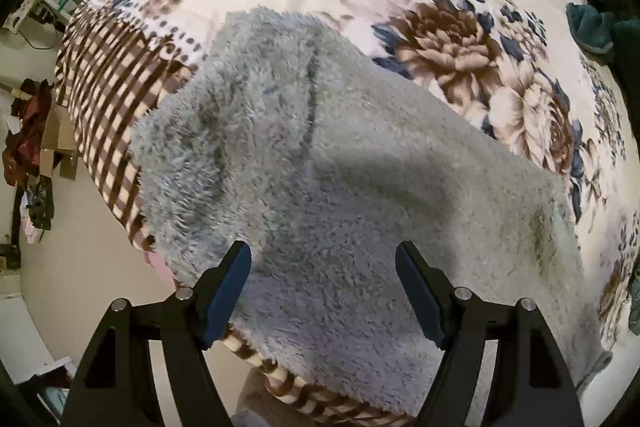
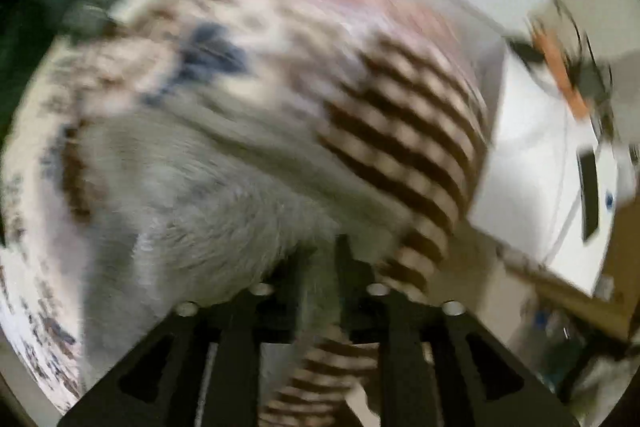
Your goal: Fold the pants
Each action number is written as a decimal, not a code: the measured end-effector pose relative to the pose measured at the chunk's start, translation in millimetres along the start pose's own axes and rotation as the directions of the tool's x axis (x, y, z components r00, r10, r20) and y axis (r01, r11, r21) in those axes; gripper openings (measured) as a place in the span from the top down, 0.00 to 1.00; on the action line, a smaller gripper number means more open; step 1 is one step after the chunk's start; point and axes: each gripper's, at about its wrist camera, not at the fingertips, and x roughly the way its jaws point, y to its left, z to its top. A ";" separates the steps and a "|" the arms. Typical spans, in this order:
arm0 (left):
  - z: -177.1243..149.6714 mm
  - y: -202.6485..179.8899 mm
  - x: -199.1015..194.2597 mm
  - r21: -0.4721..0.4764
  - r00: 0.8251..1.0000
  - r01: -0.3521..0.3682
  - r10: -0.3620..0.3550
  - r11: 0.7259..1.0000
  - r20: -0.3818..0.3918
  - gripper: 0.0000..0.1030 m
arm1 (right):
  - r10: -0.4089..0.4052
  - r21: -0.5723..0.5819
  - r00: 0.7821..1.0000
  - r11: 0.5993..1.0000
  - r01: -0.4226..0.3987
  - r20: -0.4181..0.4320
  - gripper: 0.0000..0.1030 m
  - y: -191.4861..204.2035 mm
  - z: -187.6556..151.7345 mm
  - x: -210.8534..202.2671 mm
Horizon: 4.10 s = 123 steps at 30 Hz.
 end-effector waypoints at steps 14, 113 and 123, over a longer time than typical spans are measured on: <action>-6.7 27.4 -1.0 -0.020 1.000 0.010 -0.010 1.000 -0.023 0.29 | 0.233 -0.147 0.965 0.957 -0.249 -0.119 0.39 51.3 -107.8 30.6; -83.9 -141.9 -0.9 0.390 0.954 0.298 -0.266 0.871 -0.134 0.21 | -0.101 -0.200 0.976 0.970 0.140 0.194 0.57 66.9 33.9 4.5; -123.5 -177.6 8.5 0.478 0.964 0.259 -0.195 0.839 -0.181 0.21 | 0.344 0.058 0.903 0.938 -0.342 -0.258 0.44 19.1 -36.5 60.6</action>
